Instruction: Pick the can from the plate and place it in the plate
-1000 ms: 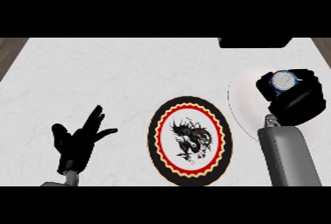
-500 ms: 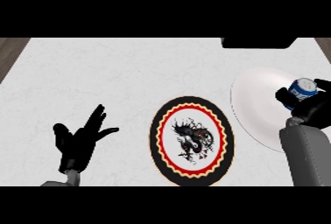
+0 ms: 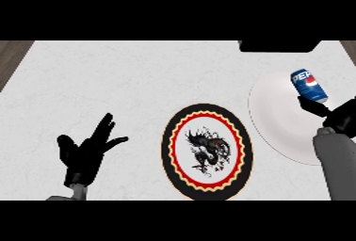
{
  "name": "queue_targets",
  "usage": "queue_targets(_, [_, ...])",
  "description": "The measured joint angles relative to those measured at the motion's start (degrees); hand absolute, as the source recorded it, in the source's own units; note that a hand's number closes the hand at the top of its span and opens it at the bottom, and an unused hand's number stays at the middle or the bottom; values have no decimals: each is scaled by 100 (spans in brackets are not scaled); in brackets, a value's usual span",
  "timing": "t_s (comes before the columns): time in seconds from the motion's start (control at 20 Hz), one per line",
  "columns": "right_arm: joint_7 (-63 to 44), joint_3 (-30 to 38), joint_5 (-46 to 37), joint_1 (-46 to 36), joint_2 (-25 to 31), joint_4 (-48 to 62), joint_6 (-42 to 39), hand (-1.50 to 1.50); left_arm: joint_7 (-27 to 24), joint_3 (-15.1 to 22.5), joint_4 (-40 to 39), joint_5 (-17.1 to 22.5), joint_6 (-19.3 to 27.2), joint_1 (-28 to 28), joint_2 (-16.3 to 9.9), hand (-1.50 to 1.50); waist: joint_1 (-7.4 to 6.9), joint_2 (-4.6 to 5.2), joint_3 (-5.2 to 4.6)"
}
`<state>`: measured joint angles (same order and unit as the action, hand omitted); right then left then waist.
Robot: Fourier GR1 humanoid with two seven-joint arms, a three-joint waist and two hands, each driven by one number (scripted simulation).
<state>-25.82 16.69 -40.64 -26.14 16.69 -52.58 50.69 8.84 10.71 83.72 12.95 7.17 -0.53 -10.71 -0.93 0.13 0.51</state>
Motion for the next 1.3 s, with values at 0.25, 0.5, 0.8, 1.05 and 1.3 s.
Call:
queue_targets(0.25, [1360,368,1084,52,-92,-260,349,-150,181,-61,39,26,-27,27,-56,0,31,-8,-12])
queue_targets(0.5, [2224,657,2115,650,-314,-1059,245,-150,295,-147,-17,-59,61,60,-35,0,105,-34,-22])
queue_targets(0.8, [2754,580,3021,1777,-756,-2421,-485,-150,302,-174,88,-97,48,-65,14,0,149,-57,-28])
queue_targets(1.05, [2861,208,3269,2997,-1082,-3625,-1100,-150,164,-249,57,-90,-64,-130,7,0,172,-65,-31])
queue_targets(1.3, [2885,-208,3157,4185,-1350,-4586,-1380,-150,262,-269,102,-147,-57,-113,41,0,160,-58,-33])
